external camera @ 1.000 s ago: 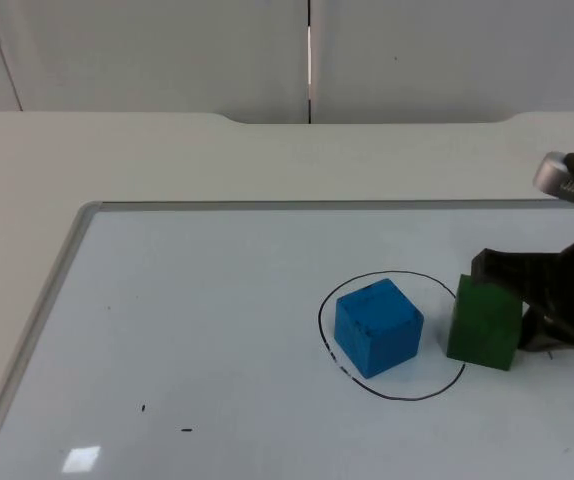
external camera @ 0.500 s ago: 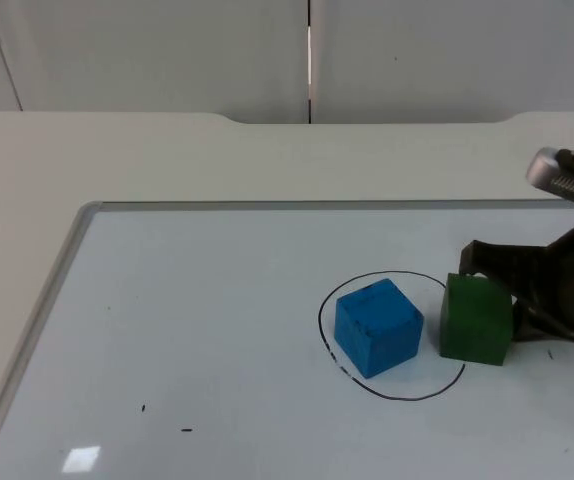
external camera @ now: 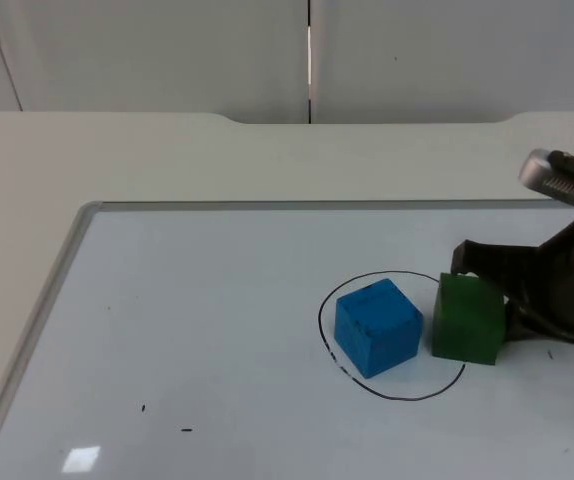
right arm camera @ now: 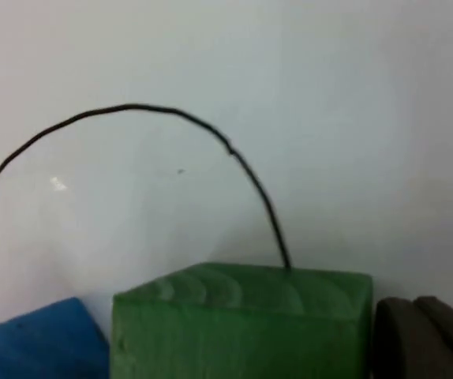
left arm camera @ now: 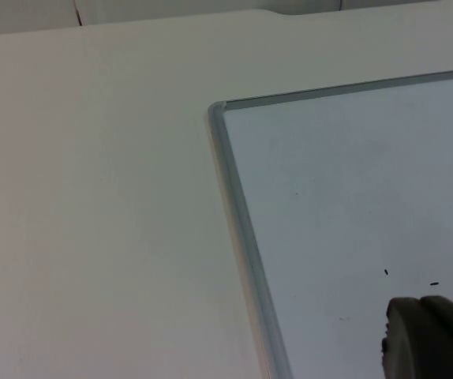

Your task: Push the two cubes into the marked area.

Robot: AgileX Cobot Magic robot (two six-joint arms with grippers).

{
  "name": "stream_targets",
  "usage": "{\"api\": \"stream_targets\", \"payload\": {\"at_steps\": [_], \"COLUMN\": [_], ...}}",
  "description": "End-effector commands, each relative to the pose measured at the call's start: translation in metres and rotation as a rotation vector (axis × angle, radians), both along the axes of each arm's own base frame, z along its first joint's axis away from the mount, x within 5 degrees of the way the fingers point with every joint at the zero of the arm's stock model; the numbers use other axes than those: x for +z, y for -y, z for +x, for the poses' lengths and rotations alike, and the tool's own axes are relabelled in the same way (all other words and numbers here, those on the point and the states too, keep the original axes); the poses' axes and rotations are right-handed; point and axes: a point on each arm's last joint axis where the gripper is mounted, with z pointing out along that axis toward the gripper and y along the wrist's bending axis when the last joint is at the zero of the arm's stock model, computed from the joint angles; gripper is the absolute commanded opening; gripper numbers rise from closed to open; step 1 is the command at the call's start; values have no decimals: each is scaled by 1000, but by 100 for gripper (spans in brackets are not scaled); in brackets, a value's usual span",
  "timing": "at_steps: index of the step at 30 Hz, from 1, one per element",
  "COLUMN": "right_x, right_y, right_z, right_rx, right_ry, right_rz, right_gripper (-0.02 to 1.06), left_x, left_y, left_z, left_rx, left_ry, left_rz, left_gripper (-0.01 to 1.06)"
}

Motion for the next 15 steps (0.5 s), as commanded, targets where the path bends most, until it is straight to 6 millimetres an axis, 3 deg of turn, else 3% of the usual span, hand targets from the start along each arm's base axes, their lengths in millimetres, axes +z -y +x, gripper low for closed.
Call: {"api": "stream_targets", "payload": {"at_steps": [1, 15], "right_x": [1, 5], "right_y": [-6, -11], "right_z": [2, 8], "right_rx": [10, 9], "right_ry": [38, 90], "right_rz": [8, 22], "right_gripper": [0, 0], "left_x": [0, 0], "left_y": [1, 1], "left_z": [0, 0], "left_rx": [-10, -10], "left_ry": [8, 8], "left_rz": [-10, -10], "left_gripper": [0, 0]}}
